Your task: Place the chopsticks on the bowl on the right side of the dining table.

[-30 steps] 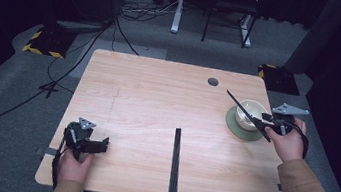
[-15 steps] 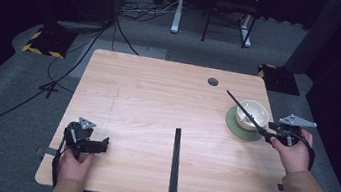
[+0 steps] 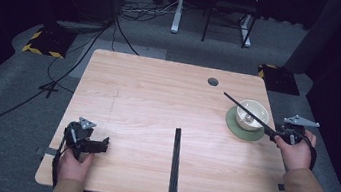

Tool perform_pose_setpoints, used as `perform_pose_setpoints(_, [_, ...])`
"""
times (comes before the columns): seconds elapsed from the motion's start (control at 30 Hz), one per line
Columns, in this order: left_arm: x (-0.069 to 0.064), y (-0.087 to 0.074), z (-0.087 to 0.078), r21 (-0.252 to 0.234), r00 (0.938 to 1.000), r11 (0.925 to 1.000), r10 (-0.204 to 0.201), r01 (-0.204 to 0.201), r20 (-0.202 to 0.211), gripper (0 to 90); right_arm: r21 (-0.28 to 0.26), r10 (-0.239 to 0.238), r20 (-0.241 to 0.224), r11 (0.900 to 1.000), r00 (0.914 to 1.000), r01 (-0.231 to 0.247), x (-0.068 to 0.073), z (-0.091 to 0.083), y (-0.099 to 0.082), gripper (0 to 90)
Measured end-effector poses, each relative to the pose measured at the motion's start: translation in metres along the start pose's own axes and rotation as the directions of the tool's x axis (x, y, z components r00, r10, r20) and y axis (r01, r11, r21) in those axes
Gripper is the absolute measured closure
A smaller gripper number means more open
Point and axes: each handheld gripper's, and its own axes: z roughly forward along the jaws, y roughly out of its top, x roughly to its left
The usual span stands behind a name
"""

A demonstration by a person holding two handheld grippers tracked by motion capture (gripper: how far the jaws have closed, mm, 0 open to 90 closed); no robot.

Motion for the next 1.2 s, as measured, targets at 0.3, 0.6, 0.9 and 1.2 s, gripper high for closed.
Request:
perform_pose_setpoints(0.3, [0.0,0.0,0.0,-0.001,1.0,1.0,0.001,-0.001,-0.002,0.6,0.017,0.041,0.044,0.999,0.9982,-0.042,-0.018,0.009,0.0,49.0])
perform_pose_setpoints(0.6, [0.0,0.0,0.0,0.0,1.0,1.0,0.001,-0.001,-0.002,0.6,0.007,0.059,0.057,0.9982,0.9966,-0.06,-0.023,0.004,0.009,49.2])
perform_pose_setpoints(0.9, [0.0,0.0,0.0,-0.001,1.0,1.0,0.002,-0.002,-0.001,0.7,-0.066,0.003,-0.023,0.9978,0.9997,-0.004,0.007,0.003,0.036,48.0])
perform_pose_setpoints(1.2, [0.0,-0.001,-0.001,0.004,1.0,1.0,0.007,-0.007,-0.003,0.7,-0.064,-0.033,-0.046,0.9975,0.9984,0.03,0.026,0.026,0.055,46.7])
